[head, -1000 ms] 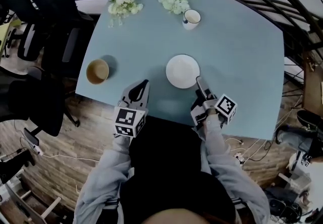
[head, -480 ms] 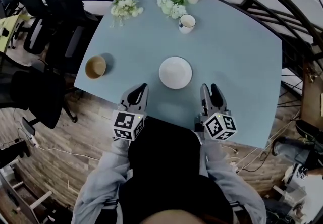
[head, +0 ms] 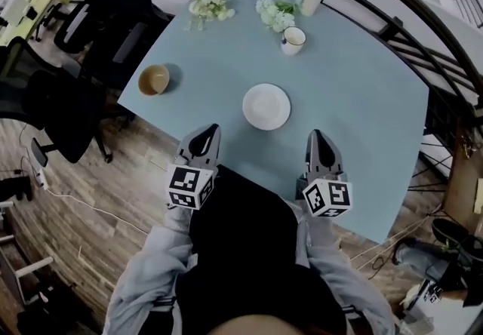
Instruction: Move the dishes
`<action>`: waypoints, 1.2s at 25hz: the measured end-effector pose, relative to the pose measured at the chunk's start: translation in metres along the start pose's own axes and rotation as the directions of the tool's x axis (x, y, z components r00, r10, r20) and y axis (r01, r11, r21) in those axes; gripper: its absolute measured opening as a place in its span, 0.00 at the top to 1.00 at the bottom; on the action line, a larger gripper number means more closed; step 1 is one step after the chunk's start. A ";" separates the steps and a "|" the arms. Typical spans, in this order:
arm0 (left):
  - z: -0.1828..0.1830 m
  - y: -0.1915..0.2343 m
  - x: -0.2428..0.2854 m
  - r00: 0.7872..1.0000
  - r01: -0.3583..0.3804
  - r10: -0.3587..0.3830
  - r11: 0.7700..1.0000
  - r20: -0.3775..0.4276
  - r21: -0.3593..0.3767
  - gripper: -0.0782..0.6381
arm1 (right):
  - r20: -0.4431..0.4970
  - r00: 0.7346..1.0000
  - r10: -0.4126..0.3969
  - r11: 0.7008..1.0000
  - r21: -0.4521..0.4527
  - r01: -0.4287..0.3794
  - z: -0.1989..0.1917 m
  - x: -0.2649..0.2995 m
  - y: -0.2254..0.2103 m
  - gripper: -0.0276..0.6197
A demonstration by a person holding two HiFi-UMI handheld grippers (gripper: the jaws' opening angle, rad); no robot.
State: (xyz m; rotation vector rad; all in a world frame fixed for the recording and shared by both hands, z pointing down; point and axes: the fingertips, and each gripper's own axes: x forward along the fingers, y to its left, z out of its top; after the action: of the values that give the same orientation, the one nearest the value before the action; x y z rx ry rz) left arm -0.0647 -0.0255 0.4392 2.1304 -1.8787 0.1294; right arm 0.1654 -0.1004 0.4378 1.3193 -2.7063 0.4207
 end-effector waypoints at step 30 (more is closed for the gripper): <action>-0.026 0.181 -0.133 0.856 -0.516 0.515 0.851 -0.031 -0.102 0.87 | -0.267 0.773 0.575 0.818 0.164 -0.551 -0.042 0.196 0.266 0.56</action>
State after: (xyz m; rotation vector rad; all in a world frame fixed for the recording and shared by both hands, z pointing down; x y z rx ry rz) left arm -0.2576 0.0905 0.4581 1.5038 -2.3548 0.1392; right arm -0.1662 -0.0803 0.4657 0.3559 -2.7743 0.7162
